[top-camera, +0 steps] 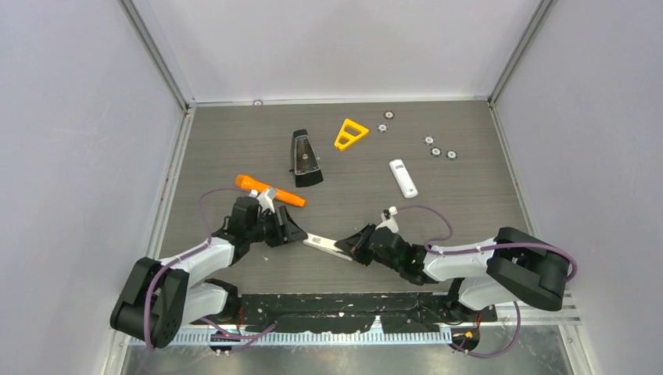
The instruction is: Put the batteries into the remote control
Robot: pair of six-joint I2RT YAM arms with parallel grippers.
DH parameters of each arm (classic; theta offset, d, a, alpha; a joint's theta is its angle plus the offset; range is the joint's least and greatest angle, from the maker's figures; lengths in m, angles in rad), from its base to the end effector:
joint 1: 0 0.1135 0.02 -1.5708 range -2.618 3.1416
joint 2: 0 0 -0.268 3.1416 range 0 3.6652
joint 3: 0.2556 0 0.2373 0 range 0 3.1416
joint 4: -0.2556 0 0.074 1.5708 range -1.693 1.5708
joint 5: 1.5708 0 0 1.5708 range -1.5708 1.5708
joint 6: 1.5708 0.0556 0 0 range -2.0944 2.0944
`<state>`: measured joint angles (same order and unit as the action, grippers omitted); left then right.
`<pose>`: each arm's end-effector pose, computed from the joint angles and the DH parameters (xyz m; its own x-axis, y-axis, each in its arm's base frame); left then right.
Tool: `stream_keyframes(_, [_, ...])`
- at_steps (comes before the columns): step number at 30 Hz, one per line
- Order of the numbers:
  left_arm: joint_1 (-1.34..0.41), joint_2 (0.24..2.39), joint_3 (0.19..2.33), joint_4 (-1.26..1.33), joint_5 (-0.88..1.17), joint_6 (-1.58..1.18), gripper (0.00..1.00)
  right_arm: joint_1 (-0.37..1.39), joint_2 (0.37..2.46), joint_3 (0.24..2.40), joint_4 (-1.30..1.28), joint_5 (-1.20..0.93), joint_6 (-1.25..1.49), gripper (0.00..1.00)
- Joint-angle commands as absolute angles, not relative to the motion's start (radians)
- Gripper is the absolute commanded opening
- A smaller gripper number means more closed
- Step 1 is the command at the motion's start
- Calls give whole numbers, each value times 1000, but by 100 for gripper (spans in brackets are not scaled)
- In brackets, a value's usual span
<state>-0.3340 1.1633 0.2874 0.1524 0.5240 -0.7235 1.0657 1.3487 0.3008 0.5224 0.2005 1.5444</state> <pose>0.1783 -0.0913 0.1408 -0.8912 -0.2975 -0.3425 0.0642 0.6646 -0.7444 0.1252 0.2036 0.1415 -0.7804 0.6132 -0.1227 0.2222 0.4553 0.8621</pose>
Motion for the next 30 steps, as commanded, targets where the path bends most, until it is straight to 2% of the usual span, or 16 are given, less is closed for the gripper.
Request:
stream_keyframes(1, [-342, 1171, 311, 175, 522, -696, 54, 1077, 1319, 312, 323, 280, 1465, 5])
stream_keyframes(30, [-382, 1212, 331, 165, 503, -641, 56, 1101, 1349, 372, 93, 257, 1542, 5])
